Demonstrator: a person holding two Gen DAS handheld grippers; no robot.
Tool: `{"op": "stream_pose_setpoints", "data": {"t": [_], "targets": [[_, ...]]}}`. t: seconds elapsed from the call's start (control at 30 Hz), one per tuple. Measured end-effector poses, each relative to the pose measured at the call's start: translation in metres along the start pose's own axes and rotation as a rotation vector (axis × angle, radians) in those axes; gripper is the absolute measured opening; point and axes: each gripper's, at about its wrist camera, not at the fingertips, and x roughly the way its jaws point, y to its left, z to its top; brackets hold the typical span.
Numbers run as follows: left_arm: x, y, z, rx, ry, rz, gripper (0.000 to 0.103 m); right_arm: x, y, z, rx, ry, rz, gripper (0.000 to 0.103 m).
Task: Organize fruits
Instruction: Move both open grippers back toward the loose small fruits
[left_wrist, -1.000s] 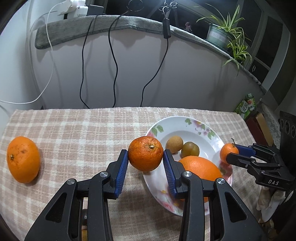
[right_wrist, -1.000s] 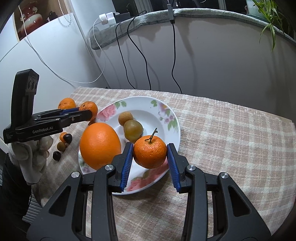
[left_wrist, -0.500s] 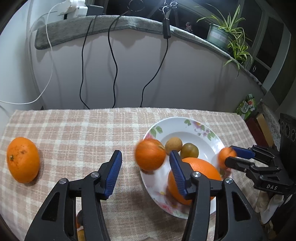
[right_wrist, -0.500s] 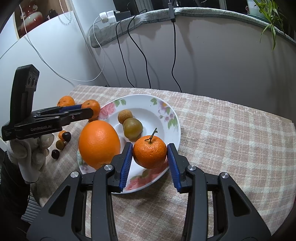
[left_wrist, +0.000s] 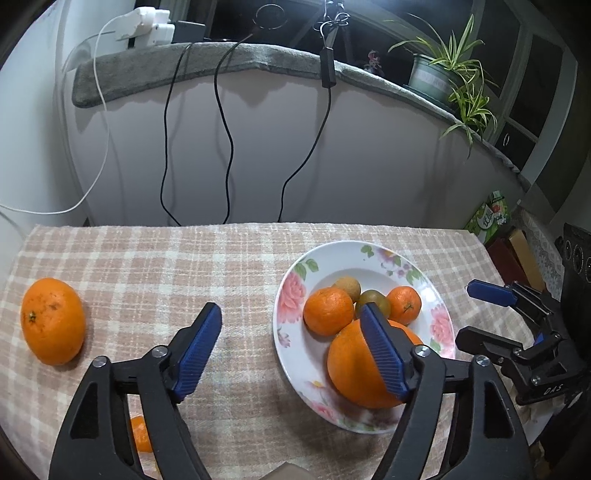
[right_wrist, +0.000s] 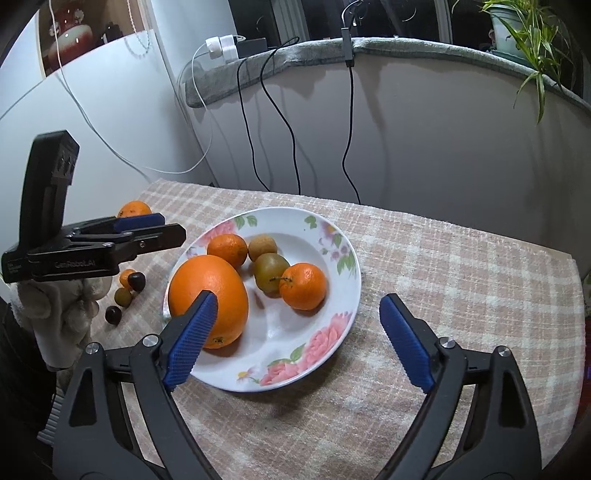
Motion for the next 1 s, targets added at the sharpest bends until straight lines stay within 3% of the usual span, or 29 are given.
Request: {"op": "stream_pose_setpoints", "data": {"t": [0.63,1.0], "targets": [[-0.028,0.007,-0.007,-0.007,-0.041,0.033,0.081,-0.010,0.025,0.000,-0.049,-0.008,-0.002,0.092],[-0.064,0.035,-0.020,-0.044,-0.090,0.093,0.081,-0.020,0.059,0.001,-0.111,-0.035,0.055,0.092]]}}
